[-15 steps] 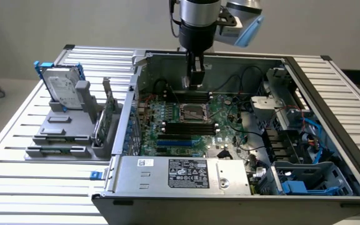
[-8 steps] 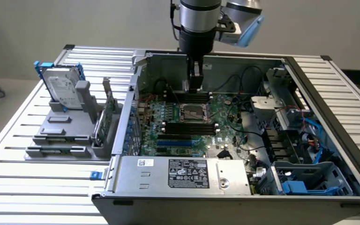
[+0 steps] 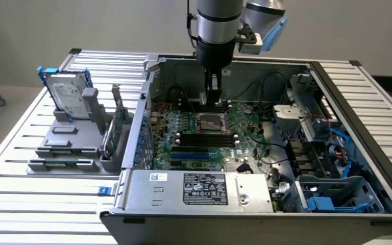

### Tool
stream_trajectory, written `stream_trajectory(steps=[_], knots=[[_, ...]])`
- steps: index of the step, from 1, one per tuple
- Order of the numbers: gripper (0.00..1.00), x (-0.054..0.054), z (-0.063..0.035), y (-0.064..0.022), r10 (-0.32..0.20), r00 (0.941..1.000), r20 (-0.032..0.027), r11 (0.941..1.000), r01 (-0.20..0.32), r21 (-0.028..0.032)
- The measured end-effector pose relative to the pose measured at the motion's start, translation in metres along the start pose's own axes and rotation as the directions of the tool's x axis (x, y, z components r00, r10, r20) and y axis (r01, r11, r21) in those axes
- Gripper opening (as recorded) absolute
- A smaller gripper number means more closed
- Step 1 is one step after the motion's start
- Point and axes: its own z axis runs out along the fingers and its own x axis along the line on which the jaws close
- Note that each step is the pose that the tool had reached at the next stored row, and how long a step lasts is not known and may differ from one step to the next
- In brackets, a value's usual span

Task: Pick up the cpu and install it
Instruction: 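Place the cpu into insertion slot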

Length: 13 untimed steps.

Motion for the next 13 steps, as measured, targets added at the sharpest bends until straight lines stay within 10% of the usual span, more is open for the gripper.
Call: stream_trajectory(steps=[13], knots=[[0.54,-0.004,0.0233,0.0009,0.029,0.9996,0.0009,0.9996,-0.029,-0.0036]])
